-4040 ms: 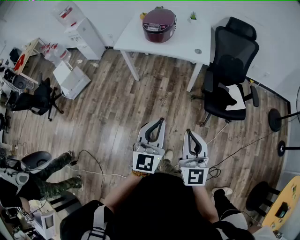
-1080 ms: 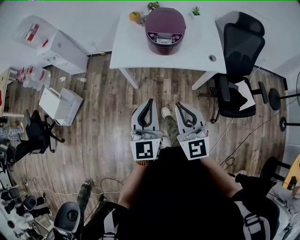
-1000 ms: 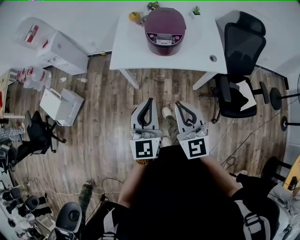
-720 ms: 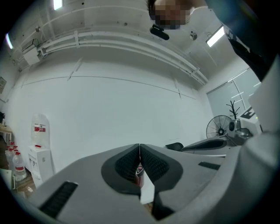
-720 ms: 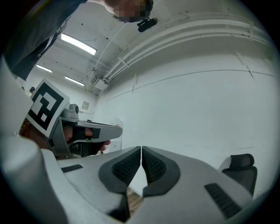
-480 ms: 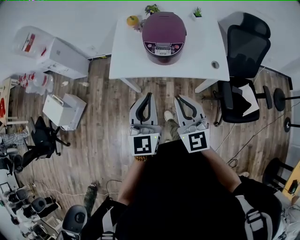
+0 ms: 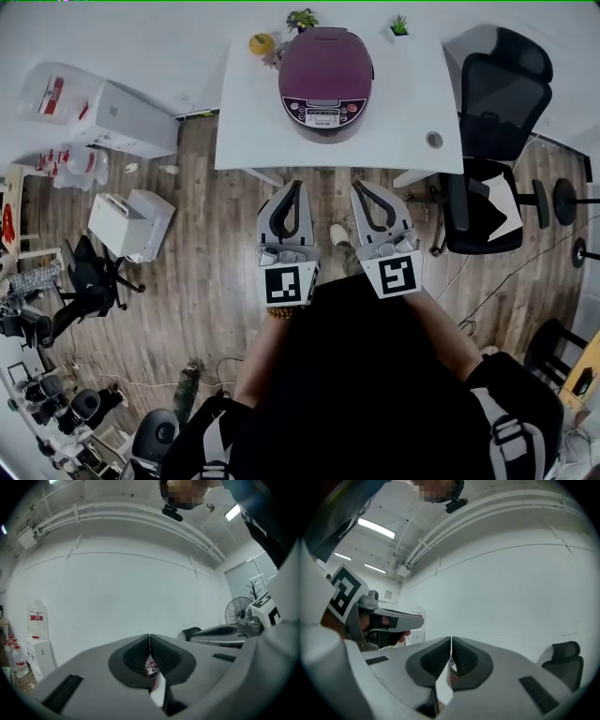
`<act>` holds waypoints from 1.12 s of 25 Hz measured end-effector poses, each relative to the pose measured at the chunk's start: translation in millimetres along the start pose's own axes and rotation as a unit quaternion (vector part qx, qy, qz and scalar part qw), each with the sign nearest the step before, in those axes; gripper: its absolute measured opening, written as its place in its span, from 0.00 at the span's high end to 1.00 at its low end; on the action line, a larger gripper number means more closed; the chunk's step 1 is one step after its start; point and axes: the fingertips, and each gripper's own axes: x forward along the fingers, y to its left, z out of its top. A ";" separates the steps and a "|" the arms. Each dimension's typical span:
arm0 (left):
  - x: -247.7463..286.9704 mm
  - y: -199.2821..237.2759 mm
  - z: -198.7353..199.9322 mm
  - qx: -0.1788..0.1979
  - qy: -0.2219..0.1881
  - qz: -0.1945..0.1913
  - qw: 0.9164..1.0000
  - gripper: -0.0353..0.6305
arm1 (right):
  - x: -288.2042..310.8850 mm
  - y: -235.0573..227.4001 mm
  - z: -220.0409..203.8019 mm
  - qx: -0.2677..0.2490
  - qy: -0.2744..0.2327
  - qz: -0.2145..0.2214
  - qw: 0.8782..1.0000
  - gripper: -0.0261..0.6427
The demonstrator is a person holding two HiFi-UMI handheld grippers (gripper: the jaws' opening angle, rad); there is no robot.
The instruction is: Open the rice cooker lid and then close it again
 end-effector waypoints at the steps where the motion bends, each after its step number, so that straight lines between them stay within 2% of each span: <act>1: 6.4 0.1 -1.8 0.003 0.004 0.000 1.000 0.91 | 3.9 -6.4 -2.7 0.001 0.002 -0.001 1.000 0.92; 7: 42.1 -1.0 -11.7 0.014 0.020 -0.001 1.000 0.91 | 23.6 -49.1 -14.3 0.022 0.000 -0.018 1.000 0.92; 11: 60.0 -4.5 -16.1 0.020 0.031 -0.001 0.999 0.91 | 31.0 -78.3 -35.5 0.017 0.018 -0.026 0.999 0.92; 18: 71.4 -2.1 -28.4 0.029 0.048 0.002 0.998 0.91 | 33.7 -119.4 -51.0 0.028 0.018 -0.068 0.997 0.92; 21: 81.1 -0.5 -28.4 0.028 0.046 -0.002 0.999 0.91 | 31.3 -134.2 -62.6 0.026 0.046 -0.084 0.995 0.92; 28: 96.7 9.0 -26.5 0.043 0.039 -0.022 0.998 0.91 | 32.5 -154.4 -67.0 0.018 0.048 -0.125 0.991 0.92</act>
